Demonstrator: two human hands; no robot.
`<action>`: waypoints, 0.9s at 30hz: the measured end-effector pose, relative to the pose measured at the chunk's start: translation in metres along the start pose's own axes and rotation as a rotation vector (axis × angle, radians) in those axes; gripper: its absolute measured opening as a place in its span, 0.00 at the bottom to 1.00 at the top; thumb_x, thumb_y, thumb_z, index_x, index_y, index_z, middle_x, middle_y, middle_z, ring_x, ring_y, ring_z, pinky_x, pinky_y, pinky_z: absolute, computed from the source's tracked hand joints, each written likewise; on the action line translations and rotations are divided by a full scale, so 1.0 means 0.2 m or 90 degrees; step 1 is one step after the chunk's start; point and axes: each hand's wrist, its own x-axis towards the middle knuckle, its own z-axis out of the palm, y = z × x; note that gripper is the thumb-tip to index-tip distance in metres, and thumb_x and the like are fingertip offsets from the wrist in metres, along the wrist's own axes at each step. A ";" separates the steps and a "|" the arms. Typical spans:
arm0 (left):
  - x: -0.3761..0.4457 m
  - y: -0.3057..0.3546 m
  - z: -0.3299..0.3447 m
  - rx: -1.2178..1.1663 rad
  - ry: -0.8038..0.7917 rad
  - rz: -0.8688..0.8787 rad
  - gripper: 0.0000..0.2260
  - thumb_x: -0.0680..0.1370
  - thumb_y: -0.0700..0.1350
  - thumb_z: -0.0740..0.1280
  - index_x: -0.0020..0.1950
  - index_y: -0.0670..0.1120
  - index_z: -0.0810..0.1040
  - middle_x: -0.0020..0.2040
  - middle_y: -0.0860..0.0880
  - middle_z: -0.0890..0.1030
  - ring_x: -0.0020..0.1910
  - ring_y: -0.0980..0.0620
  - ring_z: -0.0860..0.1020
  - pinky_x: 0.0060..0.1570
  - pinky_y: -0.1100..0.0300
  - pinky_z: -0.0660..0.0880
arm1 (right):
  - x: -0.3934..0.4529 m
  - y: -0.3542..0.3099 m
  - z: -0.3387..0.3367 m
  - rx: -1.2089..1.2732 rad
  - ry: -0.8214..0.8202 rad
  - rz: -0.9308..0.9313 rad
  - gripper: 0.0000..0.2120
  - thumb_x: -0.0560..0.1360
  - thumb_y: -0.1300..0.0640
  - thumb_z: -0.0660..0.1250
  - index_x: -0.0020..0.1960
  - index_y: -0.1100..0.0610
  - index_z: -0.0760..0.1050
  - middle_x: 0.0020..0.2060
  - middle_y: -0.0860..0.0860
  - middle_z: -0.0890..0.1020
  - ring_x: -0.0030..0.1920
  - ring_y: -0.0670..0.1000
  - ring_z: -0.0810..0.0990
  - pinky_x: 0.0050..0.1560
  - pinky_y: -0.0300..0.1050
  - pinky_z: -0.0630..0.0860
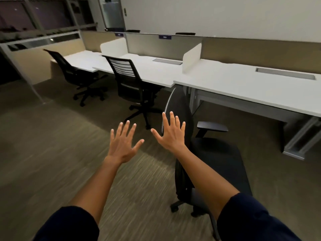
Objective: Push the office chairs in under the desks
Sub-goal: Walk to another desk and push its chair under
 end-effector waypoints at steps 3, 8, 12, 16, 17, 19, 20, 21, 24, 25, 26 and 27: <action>0.16 -0.03 0.03 -0.005 -0.012 0.029 0.36 0.80 0.68 0.49 0.83 0.52 0.47 0.84 0.48 0.44 0.82 0.46 0.41 0.79 0.38 0.42 | 0.08 -0.03 0.04 0.019 -0.055 0.067 0.40 0.80 0.31 0.51 0.83 0.50 0.44 0.82 0.58 0.49 0.81 0.63 0.53 0.78 0.68 0.52; 0.40 -0.08 0.10 -0.036 -0.044 0.116 0.36 0.79 0.68 0.49 0.83 0.52 0.49 0.84 0.48 0.46 0.82 0.45 0.42 0.79 0.38 0.42 | 0.13 -0.07 0.10 0.019 -0.065 0.171 0.32 0.84 0.46 0.54 0.83 0.55 0.48 0.82 0.61 0.51 0.77 0.65 0.62 0.75 0.65 0.62; 0.55 -0.11 0.13 -0.048 -0.047 0.199 0.36 0.80 0.68 0.50 0.83 0.52 0.49 0.84 0.47 0.47 0.82 0.45 0.43 0.78 0.37 0.43 | 0.13 -0.10 0.09 -0.018 -0.086 0.178 0.31 0.85 0.49 0.54 0.83 0.57 0.48 0.81 0.62 0.51 0.77 0.65 0.62 0.75 0.62 0.63; 0.64 -0.10 0.15 -0.057 -0.053 0.255 0.36 0.79 0.68 0.50 0.83 0.52 0.49 0.84 0.47 0.47 0.82 0.44 0.44 0.78 0.37 0.44 | 0.09 -0.07 0.06 -0.069 -0.129 0.159 0.30 0.86 0.49 0.52 0.83 0.57 0.46 0.82 0.62 0.49 0.78 0.64 0.60 0.76 0.61 0.62; 0.67 -0.10 0.16 -0.061 -0.061 0.275 0.36 0.79 0.69 0.50 0.83 0.52 0.49 0.84 0.47 0.47 0.82 0.45 0.44 0.78 0.37 0.44 | 0.07 -0.08 0.05 -0.079 -0.128 0.160 0.30 0.86 0.49 0.52 0.83 0.58 0.46 0.82 0.62 0.50 0.79 0.63 0.60 0.75 0.60 0.63; 0.70 -0.10 0.17 -0.059 -0.054 0.302 0.36 0.79 0.69 0.50 0.83 0.52 0.50 0.84 0.47 0.47 0.82 0.45 0.44 0.78 0.37 0.44 | 0.00 -0.05 0.03 -0.093 -0.131 0.147 0.29 0.86 0.49 0.51 0.83 0.58 0.47 0.82 0.61 0.51 0.79 0.62 0.61 0.75 0.59 0.62; 0.72 -0.10 0.18 -0.068 -0.063 0.318 0.36 0.79 0.69 0.49 0.83 0.52 0.50 0.84 0.47 0.48 0.82 0.45 0.44 0.78 0.37 0.44 | -0.05 -0.05 0.02 -0.102 -0.125 0.148 0.29 0.86 0.50 0.51 0.83 0.58 0.48 0.82 0.61 0.51 0.78 0.62 0.62 0.75 0.59 0.62; 0.73 -0.09 0.19 -0.072 -0.062 0.340 0.36 0.79 0.69 0.49 0.83 0.52 0.50 0.84 0.47 0.48 0.82 0.44 0.44 0.78 0.37 0.44 | -0.10 -0.05 0.00 -0.109 -0.121 0.149 0.29 0.86 0.50 0.52 0.83 0.58 0.49 0.82 0.60 0.52 0.77 0.61 0.63 0.75 0.60 0.62; 0.75 -0.08 0.20 -0.083 -0.058 0.382 0.36 0.79 0.69 0.48 0.83 0.52 0.50 0.84 0.47 0.48 0.82 0.44 0.43 0.78 0.37 0.44 | -0.27 -0.03 -0.05 -0.127 -0.086 0.128 0.28 0.85 0.51 0.54 0.82 0.57 0.52 0.81 0.57 0.57 0.76 0.60 0.66 0.74 0.60 0.64; 0.75 -0.08 0.20 -0.082 -0.055 0.385 0.36 0.79 0.69 0.48 0.83 0.52 0.49 0.84 0.47 0.47 0.82 0.44 0.43 0.78 0.37 0.44 | -0.32 0.00 -0.07 -0.127 -0.080 0.121 0.28 0.85 0.51 0.54 0.82 0.56 0.53 0.81 0.56 0.59 0.77 0.58 0.66 0.75 0.59 0.63; 0.75 -0.07 0.21 -0.092 -0.054 0.397 0.36 0.79 0.69 0.48 0.83 0.52 0.49 0.84 0.47 0.47 0.82 0.44 0.43 0.78 0.37 0.44 | -0.38 0.02 -0.09 -0.139 -0.070 0.137 0.29 0.84 0.49 0.55 0.82 0.55 0.53 0.81 0.55 0.61 0.77 0.56 0.65 0.75 0.59 0.62; 0.76 -0.06 0.21 -0.097 -0.044 0.413 0.36 0.79 0.68 0.48 0.83 0.52 0.49 0.84 0.47 0.47 0.82 0.44 0.43 0.78 0.37 0.44 | -0.44 0.03 -0.11 -0.149 -0.061 0.161 0.30 0.83 0.47 0.56 0.83 0.54 0.53 0.80 0.54 0.62 0.77 0.56 0.64 0.76 0.60 0.61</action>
